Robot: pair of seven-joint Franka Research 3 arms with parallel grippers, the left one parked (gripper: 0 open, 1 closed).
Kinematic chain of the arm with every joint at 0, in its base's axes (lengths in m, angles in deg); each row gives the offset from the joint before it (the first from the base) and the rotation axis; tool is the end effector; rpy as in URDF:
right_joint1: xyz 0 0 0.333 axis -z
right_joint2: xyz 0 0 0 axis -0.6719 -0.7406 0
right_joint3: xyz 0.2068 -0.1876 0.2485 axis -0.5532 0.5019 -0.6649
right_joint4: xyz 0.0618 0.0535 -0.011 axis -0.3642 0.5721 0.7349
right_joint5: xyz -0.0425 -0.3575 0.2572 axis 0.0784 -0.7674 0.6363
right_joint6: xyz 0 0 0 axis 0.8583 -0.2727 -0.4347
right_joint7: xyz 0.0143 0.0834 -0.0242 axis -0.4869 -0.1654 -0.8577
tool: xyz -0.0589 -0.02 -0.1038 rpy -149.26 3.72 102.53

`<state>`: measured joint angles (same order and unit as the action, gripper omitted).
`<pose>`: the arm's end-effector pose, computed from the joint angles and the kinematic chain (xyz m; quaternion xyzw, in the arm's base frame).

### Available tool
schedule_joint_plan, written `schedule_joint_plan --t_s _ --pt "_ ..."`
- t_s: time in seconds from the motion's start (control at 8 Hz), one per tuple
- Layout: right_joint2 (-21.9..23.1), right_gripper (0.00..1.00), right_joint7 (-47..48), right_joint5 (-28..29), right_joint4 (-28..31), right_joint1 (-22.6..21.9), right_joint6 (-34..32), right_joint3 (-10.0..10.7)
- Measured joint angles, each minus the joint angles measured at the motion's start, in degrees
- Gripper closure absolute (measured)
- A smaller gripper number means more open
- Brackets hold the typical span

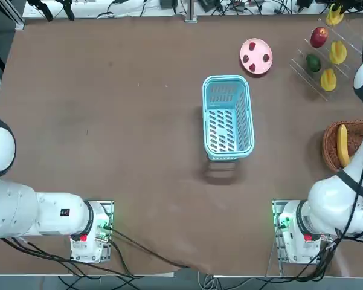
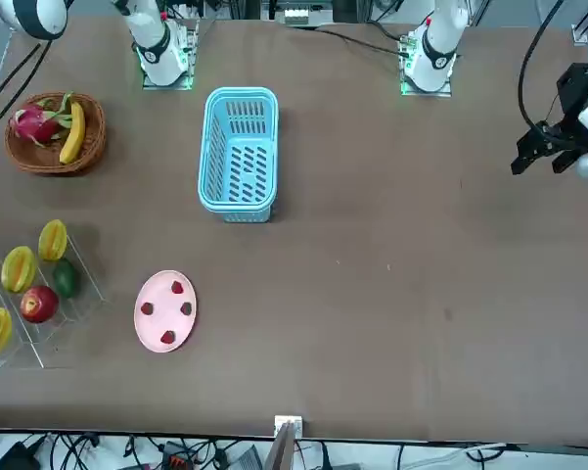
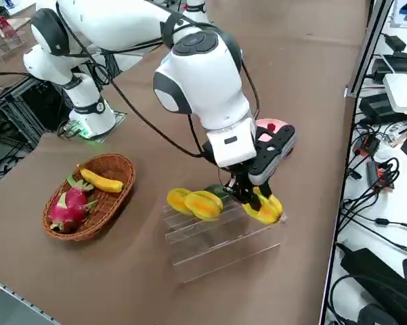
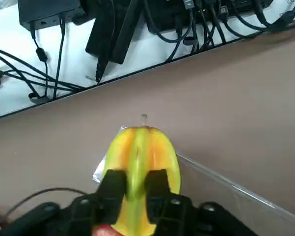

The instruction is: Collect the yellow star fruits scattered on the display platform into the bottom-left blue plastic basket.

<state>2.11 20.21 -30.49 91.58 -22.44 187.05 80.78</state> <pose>0.8349 -0.3047 0.4028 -0.9730 0.1612 -0.1645 0.0167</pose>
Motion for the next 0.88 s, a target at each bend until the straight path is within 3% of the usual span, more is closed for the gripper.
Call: schedule_joint_plan --t_s 0.38,0.88 --pt "0.1 0.76 0.0 0.2 -0.7 0.2 -2.3 0.1" --pt "2.8 0.76 0.6 -2.5 -2.7 -1.0 -15.6 0.5"
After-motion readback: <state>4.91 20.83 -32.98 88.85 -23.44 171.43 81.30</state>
